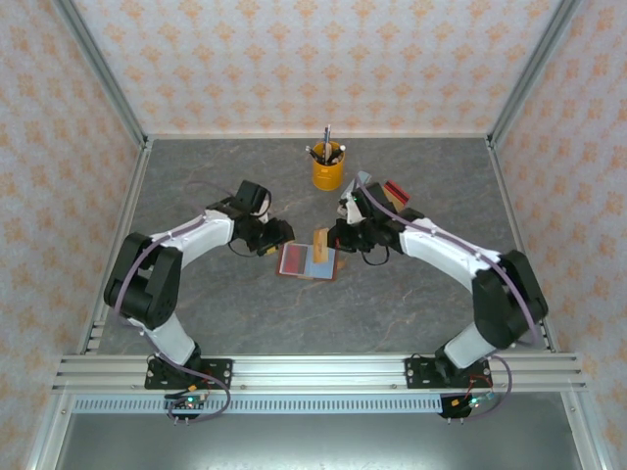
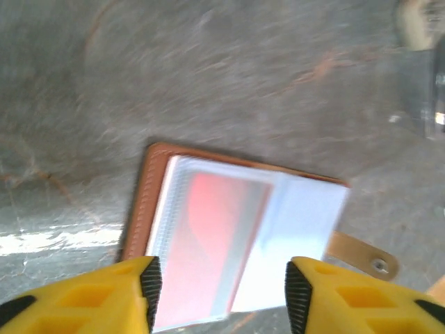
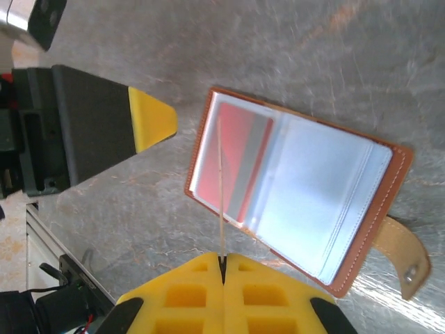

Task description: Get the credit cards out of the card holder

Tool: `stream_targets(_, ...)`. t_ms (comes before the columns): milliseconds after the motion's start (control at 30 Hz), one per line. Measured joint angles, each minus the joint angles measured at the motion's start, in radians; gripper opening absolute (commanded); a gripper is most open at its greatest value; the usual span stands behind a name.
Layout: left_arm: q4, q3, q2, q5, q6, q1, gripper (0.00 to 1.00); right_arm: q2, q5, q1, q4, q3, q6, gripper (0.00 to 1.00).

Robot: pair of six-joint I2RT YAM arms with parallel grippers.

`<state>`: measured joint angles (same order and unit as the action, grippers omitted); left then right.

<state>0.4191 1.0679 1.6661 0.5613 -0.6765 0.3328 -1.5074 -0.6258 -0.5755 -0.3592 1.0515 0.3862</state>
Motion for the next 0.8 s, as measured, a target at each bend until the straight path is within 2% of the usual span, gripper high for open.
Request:
stream_targets(133, 0.015, 0.048, -0.065, -0.019, 0.024, -0.002, 0.86, 0.080, 0.051, 0.005, -0.053, 0.021, -0.074, 0.00)
stream_targets(300, -0.002, 0.043, -0.127, 0.014, 0.035, -0.008, 0.95, 0.105, 0.036, 0.027, -0.106, 0.078, -0.158, 0.00)
stream_targets(467, -0.137, -0.008, -0.170, 0.150, 0.002, -0.022, 0.97, 0.096, -0.075, 0.063, -0.124, 0.145, -0.198, 0.00)
stream_targets(667, -0.397, -0.082, -0.182, 0.320, -0.112, -0.028, 0.97, 0.065, -0.246, 0.119, -0.081, 0.173, -0.179, 0.00)
stream_targets(800, -0.549, -0.097, -0.182, 0.400, -0.189, -0.028, 0.92, 0.044, -0.335, 0.157, -0.027, 0.173, -0.138, 0.00)
